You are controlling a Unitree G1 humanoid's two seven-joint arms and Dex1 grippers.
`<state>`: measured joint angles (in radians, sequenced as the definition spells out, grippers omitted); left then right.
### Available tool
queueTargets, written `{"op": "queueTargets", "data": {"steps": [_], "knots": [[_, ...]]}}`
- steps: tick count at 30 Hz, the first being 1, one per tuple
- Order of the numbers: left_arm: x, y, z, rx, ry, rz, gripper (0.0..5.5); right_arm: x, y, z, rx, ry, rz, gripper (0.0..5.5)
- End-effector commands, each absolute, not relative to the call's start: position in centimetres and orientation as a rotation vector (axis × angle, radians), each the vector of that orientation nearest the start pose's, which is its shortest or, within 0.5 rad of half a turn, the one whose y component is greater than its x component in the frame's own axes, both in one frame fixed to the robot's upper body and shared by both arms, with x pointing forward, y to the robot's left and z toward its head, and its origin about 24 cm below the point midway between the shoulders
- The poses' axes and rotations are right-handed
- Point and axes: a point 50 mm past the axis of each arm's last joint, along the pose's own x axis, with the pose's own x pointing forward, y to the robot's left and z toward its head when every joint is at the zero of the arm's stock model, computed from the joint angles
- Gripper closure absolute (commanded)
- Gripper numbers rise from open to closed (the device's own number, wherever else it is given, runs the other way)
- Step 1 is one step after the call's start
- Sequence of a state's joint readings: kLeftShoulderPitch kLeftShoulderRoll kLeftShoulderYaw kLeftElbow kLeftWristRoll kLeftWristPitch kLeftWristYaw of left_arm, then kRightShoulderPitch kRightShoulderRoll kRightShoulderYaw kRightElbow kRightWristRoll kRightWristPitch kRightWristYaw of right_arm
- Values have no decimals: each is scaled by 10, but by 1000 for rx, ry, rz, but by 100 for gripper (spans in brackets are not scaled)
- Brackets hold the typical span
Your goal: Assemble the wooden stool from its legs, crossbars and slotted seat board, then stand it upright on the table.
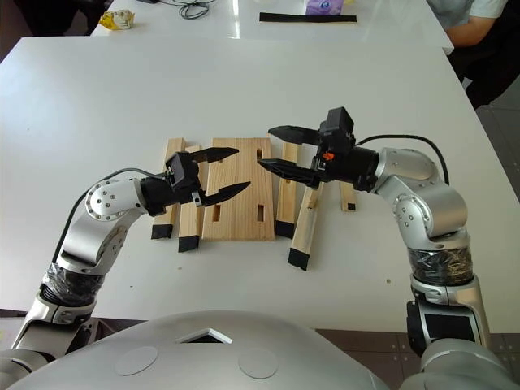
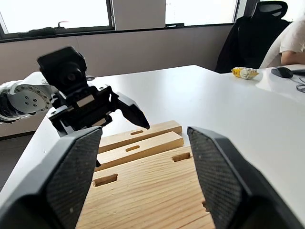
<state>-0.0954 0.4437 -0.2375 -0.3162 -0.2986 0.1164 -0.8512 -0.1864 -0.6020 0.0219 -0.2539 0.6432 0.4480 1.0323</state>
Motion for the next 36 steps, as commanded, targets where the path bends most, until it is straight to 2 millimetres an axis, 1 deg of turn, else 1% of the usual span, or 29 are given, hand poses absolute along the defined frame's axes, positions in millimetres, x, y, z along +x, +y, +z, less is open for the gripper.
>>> {"op": "queueTargets", "data": {"steps": [1,3,5,10,13,15,16,18,20,21,24,27,29,31,34,36], "knots": [[228,115,108,221,-115,-1195,220,241,-172,125,19,98,1248,219],[228,115,108,222,-114,-1193,220,243,-172,135,39,60,1250,219],[228,115,108,223,-116,-1189,220,247,-171,151,70,-3,1252,219],[228,114,108,220,-121,-1181,220,251,-172,202,194,-182,1250,219],[227,115,108,218,-121,-1171,220,252,-185,229,254,-260,1176,219],[225,117,107,213,-117,-1157,220,250,-198,245,237,-280,1102,219],[225,118,106,213,-115,-1151,220,246,-204,250,220,-266,1078,219],[223,122,104,212,-107,-1116,220,236,-210,258,200,-217,1122,219],[222,123,103,211,-104,-1096,220,225,-217,261,200,-135,1162,219],[222,123,102,211,-104,-1093,220,221,-222,261,200,-88,1155,219],[219,128,101,212,-98,-1044,220,212,-231,260,212,136,1223,219],[217,132,99,215,-89,-1020,220,201,-234,261,250,287,1314,219],[218,133,98,215,-85,-1014,220,192,-230,259,277,362,1390,219],[218,133,98,216,-82,-1015,220,183,-221,252,308,445,1476,219],[221,133,98,216,-83,-1020,220,175,-208,237,349,531,1551,219],[222,133,99,216,-85,-1025,220,172,-200,224,382,598,1588,219]]}}
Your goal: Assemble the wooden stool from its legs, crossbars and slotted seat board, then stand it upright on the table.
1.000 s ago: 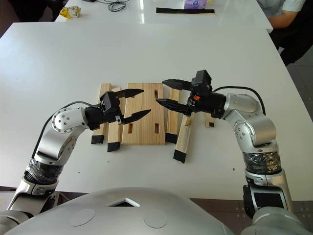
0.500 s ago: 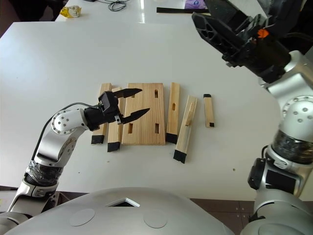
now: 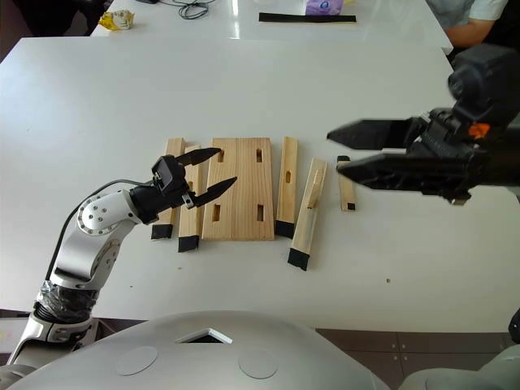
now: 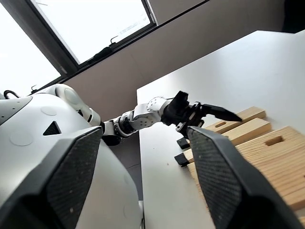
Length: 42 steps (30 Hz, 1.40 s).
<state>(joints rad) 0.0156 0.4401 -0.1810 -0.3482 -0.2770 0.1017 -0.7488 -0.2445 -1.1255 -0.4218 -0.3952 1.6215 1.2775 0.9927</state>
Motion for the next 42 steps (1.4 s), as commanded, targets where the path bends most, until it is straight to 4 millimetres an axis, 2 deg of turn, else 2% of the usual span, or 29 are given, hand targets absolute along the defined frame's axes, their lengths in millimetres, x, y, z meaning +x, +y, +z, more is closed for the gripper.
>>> {"op": "queueTargets", "data": {"steps": [1,5,10,15,23,29,36,42], "knots": [[222,133,99,219,-85,-1030,220,171,-195,215,388,641,1599,219],[226,130,101,223,-89,-1061,220,165,-186,180,357,800,1571,219],[226,131,101,225,-86,-1076,220,159,-188,147,220,872,1522,219],[225,131,100,224,-81,-1086,220,150,-190,127,171,903,1544,219],[225,126,100,219,-89,-1100,220,142,-175,93,138,944,1565,219],[227,127,101,225,-87,-1106,220,140,-182,61,-26,1023,1477,219],[229,128,102,228,-85,-1109,220,151,-194,51,-118,1007,1385,219],[228,129,101,225,-86,-1102,220,154,-200,68,-154,944,1383,219]]}}
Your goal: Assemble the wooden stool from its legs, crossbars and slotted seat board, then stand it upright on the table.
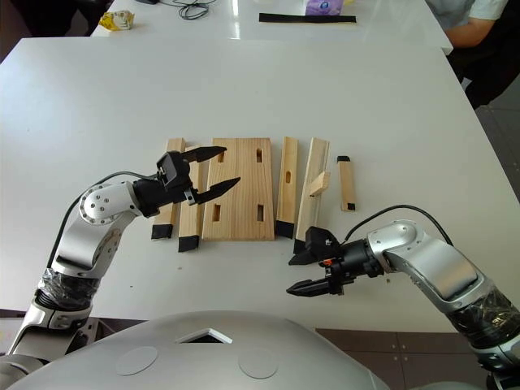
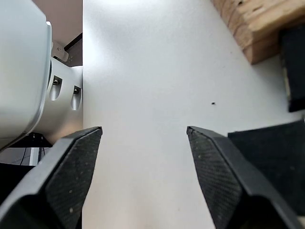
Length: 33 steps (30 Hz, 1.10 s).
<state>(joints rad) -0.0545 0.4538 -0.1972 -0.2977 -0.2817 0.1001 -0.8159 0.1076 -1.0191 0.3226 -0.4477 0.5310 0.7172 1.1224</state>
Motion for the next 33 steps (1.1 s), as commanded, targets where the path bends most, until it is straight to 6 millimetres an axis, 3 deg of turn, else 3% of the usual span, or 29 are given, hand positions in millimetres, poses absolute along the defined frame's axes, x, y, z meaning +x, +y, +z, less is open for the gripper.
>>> {"op": "queueTargets", "data": {"steps": [1,9,16,21,28,33], "knots": [[228,129,101,225,-86,-1098,220,155,-201,71,-157,938,1390,219],[226,129,100,217,-91,-1077,220,159,-206,104,-173,845,1397,219],[220,135,99,214,-85,-1029,220,179,-219,132,-237,724,1043,219],[215,136,97,209,-81,-1002,220,182,-210,124,-183,777,704,219],[213,133,97,208,-78,-1006,220,180,-183,109,2,790,532,219],[215,132,97,212,-79,-1019,220,189,-187,97,34,801,329,219]]}}
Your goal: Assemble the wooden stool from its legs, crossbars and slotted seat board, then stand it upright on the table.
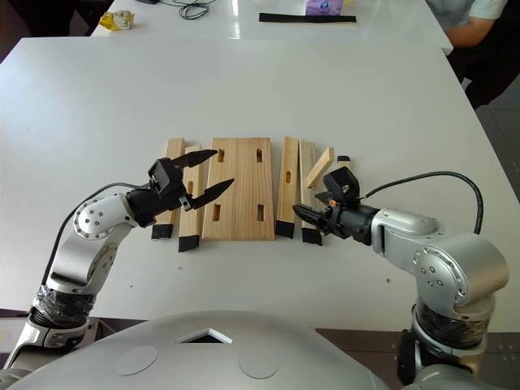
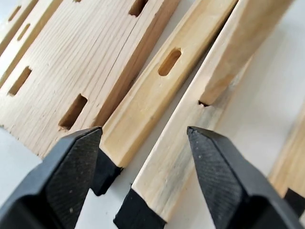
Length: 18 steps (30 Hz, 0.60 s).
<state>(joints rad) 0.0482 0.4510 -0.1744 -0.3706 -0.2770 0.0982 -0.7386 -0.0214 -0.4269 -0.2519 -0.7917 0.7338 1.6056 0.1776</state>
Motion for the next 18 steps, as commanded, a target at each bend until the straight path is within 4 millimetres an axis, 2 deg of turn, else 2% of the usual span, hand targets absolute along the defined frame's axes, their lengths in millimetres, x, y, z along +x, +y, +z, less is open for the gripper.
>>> {"op": "queueTargets", "data": {"steps": [1,10,18], "knots": [[215,132,97,213,-79,-1022,220,188,-188,96,27,803,308,219],[213,134,97,215,-74,-1025,220,180,-180,97,-17,807,360,219],[209,133,96,207,-70,-1018,220,173,-183,92,-46,848,339,219]]}}
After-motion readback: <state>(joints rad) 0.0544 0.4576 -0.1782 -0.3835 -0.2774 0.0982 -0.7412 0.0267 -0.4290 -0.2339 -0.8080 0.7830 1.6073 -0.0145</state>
